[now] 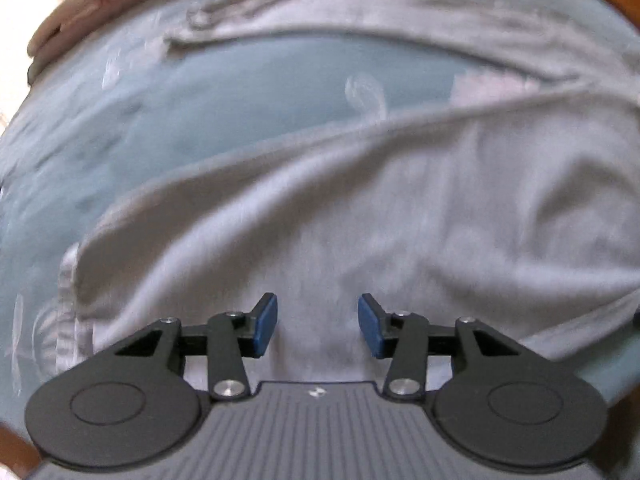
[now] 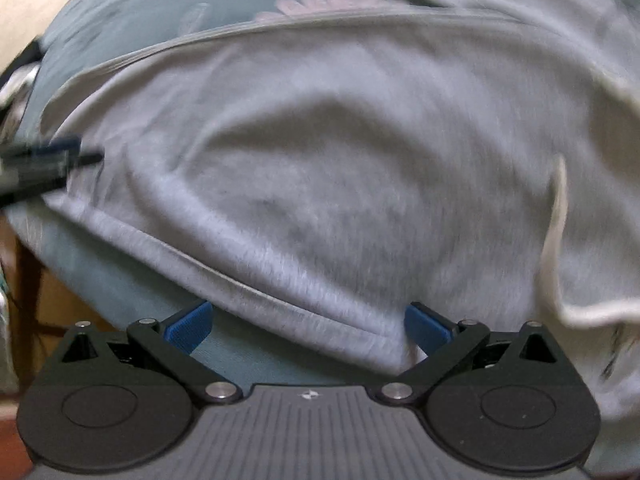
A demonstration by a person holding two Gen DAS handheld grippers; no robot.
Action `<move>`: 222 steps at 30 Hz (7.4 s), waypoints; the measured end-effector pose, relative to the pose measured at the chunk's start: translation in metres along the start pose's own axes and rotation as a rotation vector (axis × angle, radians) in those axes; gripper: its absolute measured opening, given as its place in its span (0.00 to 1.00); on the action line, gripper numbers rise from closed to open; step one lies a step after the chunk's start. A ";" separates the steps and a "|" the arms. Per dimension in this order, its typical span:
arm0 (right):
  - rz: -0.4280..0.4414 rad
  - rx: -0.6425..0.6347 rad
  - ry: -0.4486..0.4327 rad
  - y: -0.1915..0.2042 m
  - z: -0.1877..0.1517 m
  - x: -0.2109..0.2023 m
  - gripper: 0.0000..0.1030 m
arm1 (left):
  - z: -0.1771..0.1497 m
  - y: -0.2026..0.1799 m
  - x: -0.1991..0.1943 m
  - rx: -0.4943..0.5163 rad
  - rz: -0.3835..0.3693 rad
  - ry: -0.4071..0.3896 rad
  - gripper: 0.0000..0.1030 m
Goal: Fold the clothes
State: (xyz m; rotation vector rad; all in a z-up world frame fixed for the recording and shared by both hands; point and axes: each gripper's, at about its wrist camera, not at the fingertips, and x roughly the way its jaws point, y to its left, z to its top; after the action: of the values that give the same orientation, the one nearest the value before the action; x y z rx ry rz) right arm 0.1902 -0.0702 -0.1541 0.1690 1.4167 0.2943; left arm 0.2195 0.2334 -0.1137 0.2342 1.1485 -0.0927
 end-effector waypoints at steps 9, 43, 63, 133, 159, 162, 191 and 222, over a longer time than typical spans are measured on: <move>0.068 -0.023 -0.044 0.007 0.010 -0.014 1.00 | 0.002 0.026 -0.012 -0.093 0.048 0.075 0.66; -0.262 -0.249 -0.194 0.005 0.058 0.015 1.00 | 0.040 0.163 0.028 -0.420 0.023 -0.071 0.68; -0.296 -0.203 -0.199 0.008 0.062 0.018 1.00 | -0.003 0.119 -0.003 -0.319 0.020 -0.003 0.73; 0.112 0.154 -0.322 -0.172 0.012 -0.083 1.00 | 0.201 -0.311 -0.016 0.632 -0.428 -0.257 0.57; -0.120 0.139 -0.388 -0.158 0.062 -0.086 1.00 | 0.184 -0.204 -0.012 0.528 -0.355 -0.127 0.59; -0.231 0.178 -0.412 -0.188 0.084 -0.093 1.00 | 0.175 -0.204 -0.011 0.526 -0.369 -0.110 0.59; -0.418 0.285 -0.457 -0.247 0.165 -0.036 1.00 | 0.319 -0.266 0.111 0.210 -0.460 -0.089 0.70; -0.428 0.291 -0.483 -0.245 0.166 -0.035 1.00 | 0.261 -0.176 0.109 0.159 -0.233 -0.105 0.77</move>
State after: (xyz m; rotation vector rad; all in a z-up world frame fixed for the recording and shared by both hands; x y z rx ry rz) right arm 0.3745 -0.3041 -0.1671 0.1564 0.9751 -0.2941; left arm 0.4633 0.0074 -0.1349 0.2330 1.0612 -0.3994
